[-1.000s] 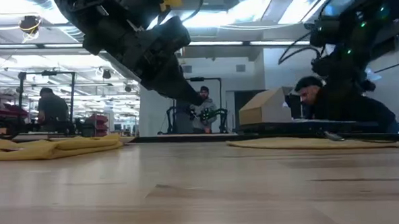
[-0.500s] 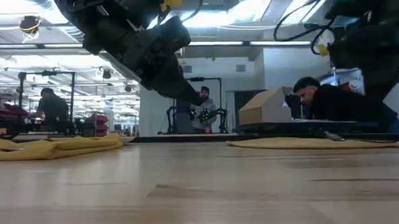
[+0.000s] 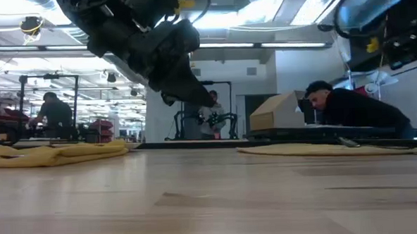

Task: Set table place
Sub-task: Put the knife to the left of the spoon on the woven mat

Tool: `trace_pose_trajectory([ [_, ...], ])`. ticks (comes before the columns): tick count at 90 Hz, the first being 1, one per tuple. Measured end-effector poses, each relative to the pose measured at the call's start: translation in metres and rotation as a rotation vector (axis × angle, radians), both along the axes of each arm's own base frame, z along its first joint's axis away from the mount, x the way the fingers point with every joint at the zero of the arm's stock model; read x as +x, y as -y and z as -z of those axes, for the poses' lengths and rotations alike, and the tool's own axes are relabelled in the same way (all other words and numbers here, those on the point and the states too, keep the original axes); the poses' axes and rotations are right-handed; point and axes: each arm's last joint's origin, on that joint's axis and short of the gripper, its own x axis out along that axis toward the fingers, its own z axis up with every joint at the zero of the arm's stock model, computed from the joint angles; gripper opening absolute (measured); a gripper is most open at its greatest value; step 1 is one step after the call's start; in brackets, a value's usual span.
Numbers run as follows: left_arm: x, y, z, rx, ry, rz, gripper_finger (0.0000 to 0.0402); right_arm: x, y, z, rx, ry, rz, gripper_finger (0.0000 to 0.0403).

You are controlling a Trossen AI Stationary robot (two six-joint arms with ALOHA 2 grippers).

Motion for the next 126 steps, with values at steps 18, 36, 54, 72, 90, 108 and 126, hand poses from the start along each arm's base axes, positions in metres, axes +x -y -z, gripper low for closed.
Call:
trace_pose_trajectory([
  [18,0.0,0.006,-0.001,-0.096,0.0,-0.045,0.0,0.001,-0.011,0.015,-0.022,-0.112,-0.037,0.0],
  [36,0.0,0.013,-0.001,-0.139,-0.006,-0.054,0.0,0.0,-0.016,0.034,-0.037,-0.185,-0.047,0.0],
  [54,-0.001,0.023,-0.001,-0.167,-0.008,-0.047,0.0,-0.002,-0.016,0.05,0.02,-0.163,-0.038,0.0],
  [72,-0.002,0.031,-0.001,-0.196,-0.011,-0.043,0.0,0.013,-0.024,0.041,0.034,-0.045,-0.045,0.0],
  [90,-0.001,0.038,-0.003,-0.208,0.009,-0.029,0.0,0.036,-0.035,0.037,0.059,0.233,-0.068,0.0],
  [108,-0.004,0.05,-0.002,-0.216,-0.006,0.001,0.0,0.036,-0.035,0.035,0.057,0.236,-0.156,0.0],
  [126,-0.008,0.069,-0.001,-0.194,-0.016,0.073,0.0,0.04,-0.046,0.03,0.129,0.285,-0.381,0.0],
])
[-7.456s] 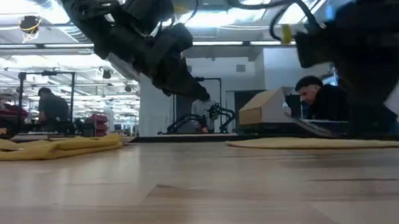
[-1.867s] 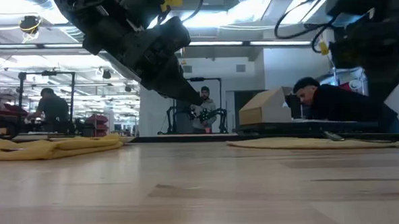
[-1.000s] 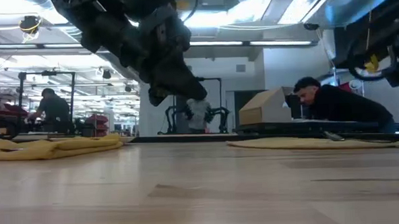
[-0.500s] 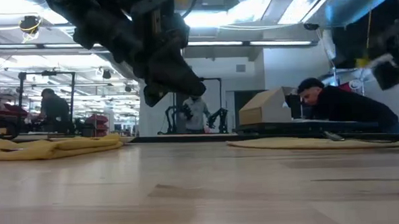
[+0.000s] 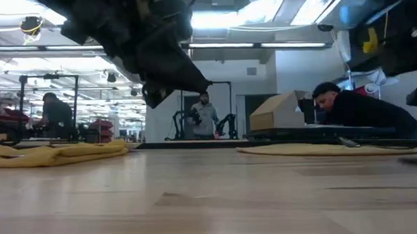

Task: Set table place
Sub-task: Put the knife to the left of the spoon on the woven mat

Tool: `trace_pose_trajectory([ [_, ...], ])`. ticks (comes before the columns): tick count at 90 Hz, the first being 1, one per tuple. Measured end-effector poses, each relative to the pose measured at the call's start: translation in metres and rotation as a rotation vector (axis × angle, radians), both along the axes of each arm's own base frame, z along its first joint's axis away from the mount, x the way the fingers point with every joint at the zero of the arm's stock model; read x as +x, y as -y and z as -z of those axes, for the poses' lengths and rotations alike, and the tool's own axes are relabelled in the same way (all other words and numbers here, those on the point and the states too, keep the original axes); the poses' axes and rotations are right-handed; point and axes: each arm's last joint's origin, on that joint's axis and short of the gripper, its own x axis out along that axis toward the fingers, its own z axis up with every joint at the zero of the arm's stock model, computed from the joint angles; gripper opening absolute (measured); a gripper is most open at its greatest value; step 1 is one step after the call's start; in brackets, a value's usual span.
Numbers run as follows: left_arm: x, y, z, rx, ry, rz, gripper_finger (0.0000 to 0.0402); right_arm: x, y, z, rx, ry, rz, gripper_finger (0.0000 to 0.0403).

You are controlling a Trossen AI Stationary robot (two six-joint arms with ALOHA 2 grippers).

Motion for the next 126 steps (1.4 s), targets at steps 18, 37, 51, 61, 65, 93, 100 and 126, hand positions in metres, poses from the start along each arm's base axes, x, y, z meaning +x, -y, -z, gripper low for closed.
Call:
trace_pose_trajectory([
  [18,-0.002,0.007,0.0,0.0,0.002,0.017,0.0,-0.004,-0.011,-0.003,0.048,-0.029,0.018,0.0],
  [37,-0.002,0.007,0.0,-0.007,0.002,0.008,0.0,0.005,-0.028,-0.004,0.098,0.116,0.034,0.0],
  [51,-0.001,0.007,-0.001,-0.006,0.009,0.005,0.0,0.017,-0.032,0.002,0.062,0.209,0.109,0.0],
  [61,-0.001,0.007,-0.001,-0.003,0.01,0.006,0.0,0.025,-0.031,0.013,0.019,0.168,0.141,0.0006],
  [65,-0.001,0.007,-0.001,-0.003,0.008,0.006,0.0,0.029,-0.03,0.016,0.01,0.159,0.152,0.0011],
  [93,-0.002,0.006,0.0,0.017,0.004,0.015,0.0,0.046,-0.034,0.02,-0.002,0.164,0.163,0.0069],
  [100,-0.002,0.006,0.001,0.02,0.001,0.016,0.0,0.047,-0.035,0.02,0.009,0.166,0.171,0.0073],
  [126,-0.003,0.006,0.002,0.034,-0.015,0.018,0.0,0.047,-0.035,0.026,-0.007,0.141,0.174,0.0074],
])
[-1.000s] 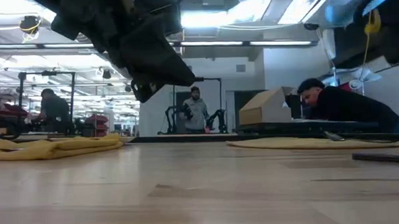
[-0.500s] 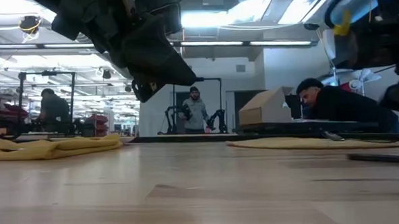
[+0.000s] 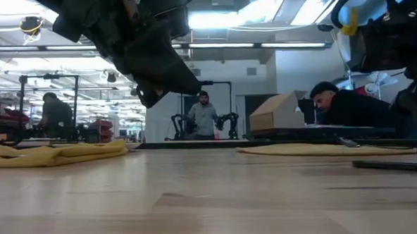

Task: Set table place
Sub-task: Put the knife to the left of the spoon on the woven mat

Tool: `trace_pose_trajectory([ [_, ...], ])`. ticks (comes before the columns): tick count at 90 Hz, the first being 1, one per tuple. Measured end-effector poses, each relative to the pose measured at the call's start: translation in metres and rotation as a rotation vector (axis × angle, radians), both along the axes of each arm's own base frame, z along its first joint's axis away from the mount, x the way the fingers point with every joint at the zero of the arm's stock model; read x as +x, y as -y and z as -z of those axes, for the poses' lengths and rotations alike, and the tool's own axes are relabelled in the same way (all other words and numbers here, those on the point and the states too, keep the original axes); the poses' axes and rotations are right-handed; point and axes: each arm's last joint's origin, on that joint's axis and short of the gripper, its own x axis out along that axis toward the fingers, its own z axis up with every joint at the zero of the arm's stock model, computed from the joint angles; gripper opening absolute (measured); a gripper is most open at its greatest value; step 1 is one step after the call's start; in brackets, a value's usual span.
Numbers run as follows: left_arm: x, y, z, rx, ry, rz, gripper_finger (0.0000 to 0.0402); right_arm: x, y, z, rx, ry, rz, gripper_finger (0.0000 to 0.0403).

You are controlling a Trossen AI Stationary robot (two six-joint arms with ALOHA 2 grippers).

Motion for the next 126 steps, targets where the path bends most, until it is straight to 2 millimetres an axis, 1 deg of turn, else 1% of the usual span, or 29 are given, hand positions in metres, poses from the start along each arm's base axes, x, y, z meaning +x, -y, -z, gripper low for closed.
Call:
trace_pose_trajectory([
  [14,0.0,0.0,0.0,0.002,0.001,0.0,0.0,0.001,0.001,0.007,-0.022,-0.026,0.013,0.0074],
  [23,0.0,0.0,0.0,0.003,0.002,-0.001,0.0,0.002,0.004,0.008,-0.033,-0.027,0.025,0.0069],
  [30,0.0,0.0,0.0,0.003,0.002,-0.001,0.0,0.005,0.008,0.008,-0.043,-0.023,0.025,0.0053],
  [40,0.0,0.0,0.0,0.003,0.004,0.0,0.0,0.01,0.014,0.007,-0.069,-0.001,0.014,0.0017],
  [45,0.0,0.0,0.0,0.006,0.003,0.001,0.0,0.013,0.019,0.008,-0.097,0.012,0.02,0.0007],
  [55,0.0,0.0,0.0,0.007,0.004,0.002,0.0,0.017,0.026,0.008,-0.125,0.027,0.015,0.0005],
  [74,0.0,0.0,0.0,0.016,0.007,0.008,0.0,0.032,0.043,0.006,-0.164,0.097,-0.007,0.0],
  [98,0.0,0.0,0.0,0.023,0.01,0.013,0.0,0.047,0.072,0.004,-0.229,0.128,-0.023,0.0],
  [103,0.0,0.0,0.0,0.028,0.01,0.017,0.0,0.051,0.076,0.003,-0.236,0.142,-0.042,0.0],
  [110,0.0,-0.001,0.0,0.043,0.014,0.025,0.0,0.058,0.076,-0.004,-0.231,0.162,-0.092,0.0],
  [126,0.003,-0.015,0.0,0.076,0.016,-0.018,0.0,0.076,0.068,-0.028,-0.198,0.217,-0.2,0.0001],
])
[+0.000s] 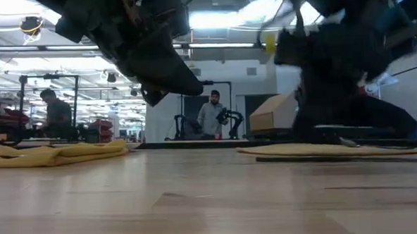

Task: Set table place
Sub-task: Put the knife to the left of the spoon on the woven mat

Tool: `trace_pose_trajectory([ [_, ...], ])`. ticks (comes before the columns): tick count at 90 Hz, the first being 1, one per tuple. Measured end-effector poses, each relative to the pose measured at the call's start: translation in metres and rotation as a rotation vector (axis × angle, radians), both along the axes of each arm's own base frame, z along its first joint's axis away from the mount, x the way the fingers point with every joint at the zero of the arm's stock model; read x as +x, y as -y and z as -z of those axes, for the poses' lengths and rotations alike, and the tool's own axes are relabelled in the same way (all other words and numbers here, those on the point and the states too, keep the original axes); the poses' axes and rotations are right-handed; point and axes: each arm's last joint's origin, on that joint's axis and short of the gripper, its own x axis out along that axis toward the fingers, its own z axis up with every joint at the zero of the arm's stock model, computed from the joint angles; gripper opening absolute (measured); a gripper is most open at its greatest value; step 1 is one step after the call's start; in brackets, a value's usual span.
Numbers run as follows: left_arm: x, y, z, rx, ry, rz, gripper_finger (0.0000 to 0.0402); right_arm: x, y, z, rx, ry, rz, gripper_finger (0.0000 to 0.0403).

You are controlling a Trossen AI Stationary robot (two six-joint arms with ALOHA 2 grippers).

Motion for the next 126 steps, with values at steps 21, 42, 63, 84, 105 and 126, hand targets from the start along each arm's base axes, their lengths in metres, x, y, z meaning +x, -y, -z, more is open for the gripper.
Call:
trace_pose_trajectory([
  [21,0.004,-0.02,0.011,0.039,-0.043,-0.038,0.0,0.004,-0.006,-0.019,-0.055,-0.096,-0.048,0.0],
  [42,0.02,-0.036,0.036,0.014,-0.008,-0.044,0.0,-0.025,-0.03,-0.012,-0.047,-0.318,-0.006,0.0],
  [63,0.04,-0.051,0.033,0.041,0.076,-0.041,0.0,-0.049,-0.048,-0.009,-0.061,-0.431,0.088,0.0],
  [84,0.063,-0.057,0.031,0.052,0.086,0.061,0.0,-0.06,-0.044,0.0,-0.092,-0.496,0.164,0.0],
  [105,0.079,-0.06,0.056,0.056,0.015,0.086,0.0,-0.061,-0.043,0.0,-0.098,-0.494,0.167,0.0],
  [126,0.094,-0.069,0.058,0.068,0.031,0.073,0.0,-0.06,-0.043,0.0,-0.1,-0.486,0.171,0.0],
])
